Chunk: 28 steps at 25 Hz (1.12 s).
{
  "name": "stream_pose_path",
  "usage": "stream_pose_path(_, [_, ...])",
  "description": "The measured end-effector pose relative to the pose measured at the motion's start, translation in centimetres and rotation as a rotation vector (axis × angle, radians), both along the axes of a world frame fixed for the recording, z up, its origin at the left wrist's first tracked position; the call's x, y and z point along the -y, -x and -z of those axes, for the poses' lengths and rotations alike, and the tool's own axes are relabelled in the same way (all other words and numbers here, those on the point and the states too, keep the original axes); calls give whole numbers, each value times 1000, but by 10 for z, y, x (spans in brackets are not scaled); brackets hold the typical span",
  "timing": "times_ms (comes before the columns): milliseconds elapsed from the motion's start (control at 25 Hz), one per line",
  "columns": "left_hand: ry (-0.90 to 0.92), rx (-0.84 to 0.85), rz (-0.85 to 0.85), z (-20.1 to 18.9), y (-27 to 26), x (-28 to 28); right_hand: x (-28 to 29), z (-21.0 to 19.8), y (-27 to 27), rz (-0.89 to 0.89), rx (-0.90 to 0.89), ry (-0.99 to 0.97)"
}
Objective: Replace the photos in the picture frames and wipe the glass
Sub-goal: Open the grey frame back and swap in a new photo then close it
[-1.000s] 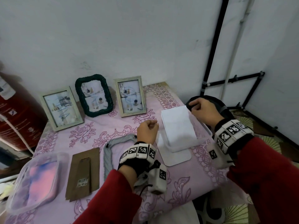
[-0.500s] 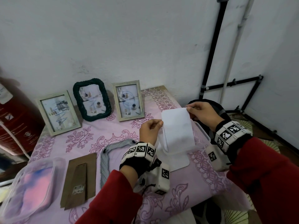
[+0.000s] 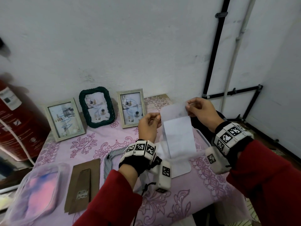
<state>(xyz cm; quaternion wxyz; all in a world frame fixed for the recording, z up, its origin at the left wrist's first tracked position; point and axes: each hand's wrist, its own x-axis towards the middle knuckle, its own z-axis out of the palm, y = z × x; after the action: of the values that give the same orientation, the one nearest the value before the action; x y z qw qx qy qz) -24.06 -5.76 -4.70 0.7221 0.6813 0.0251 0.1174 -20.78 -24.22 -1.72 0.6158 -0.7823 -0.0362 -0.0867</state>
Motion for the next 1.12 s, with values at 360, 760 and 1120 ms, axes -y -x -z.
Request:
stream_pose_path(360, [-153, 101, -124, -20, 23, -32, -38, -38, 11, -134, 178, -76])
stream_pose_path(760, [-74, 71, -176, -1, 71, -105, -103, -14, 54, -339, 17, 12])
stream_pose_path(1120, [-6, -53, -120, 49, 120, -138, -146, 44, 94, -265, -96, -105])
